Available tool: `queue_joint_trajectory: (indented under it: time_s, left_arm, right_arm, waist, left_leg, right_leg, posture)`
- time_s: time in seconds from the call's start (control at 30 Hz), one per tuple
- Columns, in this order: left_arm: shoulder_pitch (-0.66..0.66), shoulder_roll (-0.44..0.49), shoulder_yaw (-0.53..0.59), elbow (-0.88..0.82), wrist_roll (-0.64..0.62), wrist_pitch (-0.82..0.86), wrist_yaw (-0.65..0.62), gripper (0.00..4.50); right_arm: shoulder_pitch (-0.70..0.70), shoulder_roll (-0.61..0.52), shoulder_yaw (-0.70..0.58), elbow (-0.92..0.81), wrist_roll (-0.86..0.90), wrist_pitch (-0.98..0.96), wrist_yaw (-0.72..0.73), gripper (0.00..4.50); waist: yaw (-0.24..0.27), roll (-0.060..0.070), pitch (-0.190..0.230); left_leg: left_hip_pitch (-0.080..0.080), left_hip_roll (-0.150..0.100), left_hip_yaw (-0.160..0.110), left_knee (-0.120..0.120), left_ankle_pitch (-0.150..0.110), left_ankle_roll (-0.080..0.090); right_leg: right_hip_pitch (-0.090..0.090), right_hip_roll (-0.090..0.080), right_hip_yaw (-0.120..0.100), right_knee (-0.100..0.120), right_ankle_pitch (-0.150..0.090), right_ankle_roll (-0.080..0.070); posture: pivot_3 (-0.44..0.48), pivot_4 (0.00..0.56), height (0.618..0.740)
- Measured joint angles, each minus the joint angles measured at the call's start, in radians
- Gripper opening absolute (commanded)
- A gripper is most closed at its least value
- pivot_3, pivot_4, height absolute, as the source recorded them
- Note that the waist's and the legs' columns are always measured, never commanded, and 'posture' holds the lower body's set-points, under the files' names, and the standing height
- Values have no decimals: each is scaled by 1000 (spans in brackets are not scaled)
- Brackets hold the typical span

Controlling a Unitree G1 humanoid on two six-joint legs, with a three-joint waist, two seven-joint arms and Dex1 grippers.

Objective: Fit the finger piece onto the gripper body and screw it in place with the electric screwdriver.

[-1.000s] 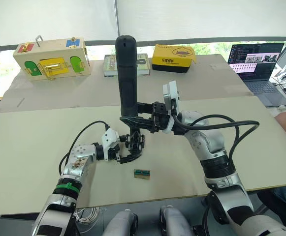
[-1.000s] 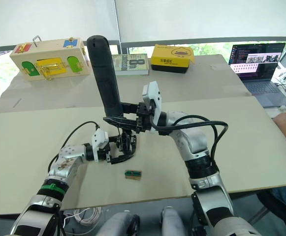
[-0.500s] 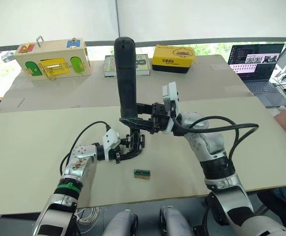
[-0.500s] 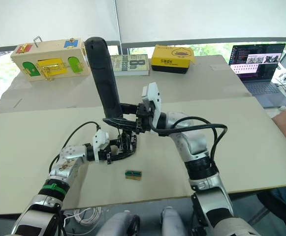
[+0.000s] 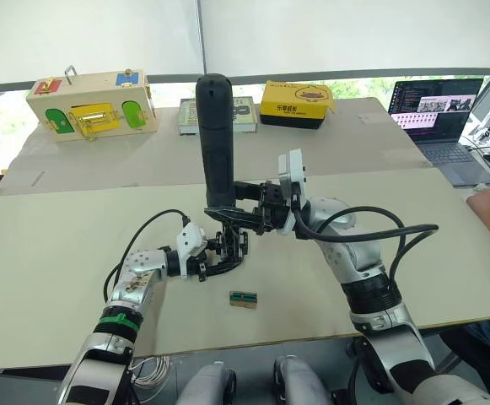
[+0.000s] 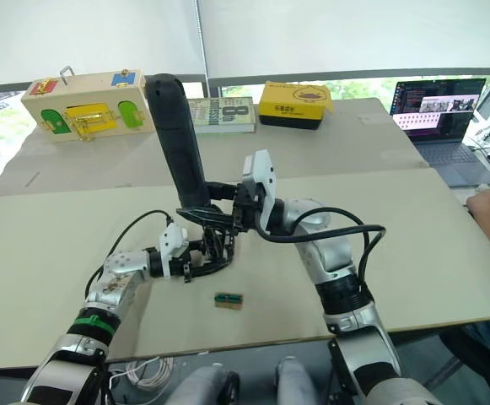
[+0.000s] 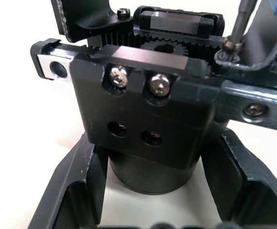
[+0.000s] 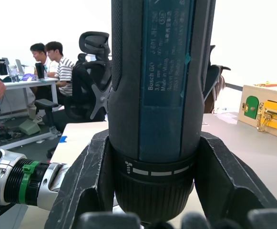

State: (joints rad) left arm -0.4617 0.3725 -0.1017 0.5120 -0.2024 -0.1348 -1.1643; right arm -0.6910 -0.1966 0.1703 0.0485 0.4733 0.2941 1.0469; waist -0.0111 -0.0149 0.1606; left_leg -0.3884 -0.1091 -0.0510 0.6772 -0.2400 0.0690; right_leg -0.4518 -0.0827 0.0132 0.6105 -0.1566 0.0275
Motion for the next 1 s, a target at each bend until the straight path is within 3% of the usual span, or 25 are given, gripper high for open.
queue_joint_trajectory:
  time_s: [0.37,0.53,1.0]
  left_arm:
    - [0,-3,0,11,3,1,3,2303]
    - [0,-4,0,15,6,3,5,2303]
    - [0,-5,0,14,6,2,4,2303]
  right_arm:
    - [3,-8,14,5,-15,0,-26,1920]
    - [3,-7,17,10,-17,0,-27,1920]
    - [3,-13,7,-10,-12,-2,5,1920]
  waist:
    - [0,0,-5]
    - [0,1,-6]
    - [0,1,-6]
  left_leg:
    - [3,0,0,0,-1,0]
    - [8,1,0,-1,-3,-3]
    - [7,1,0,-1,-4,-3]
  right_leg:
    - [3,0,0,0,0,0]
    - [13,1,0,-2,-1,1]
    - [12,1,0,-2,-1,1]
  posture:
    - [0,150,740]
    - [0,150,740]
    - [0,150,740]
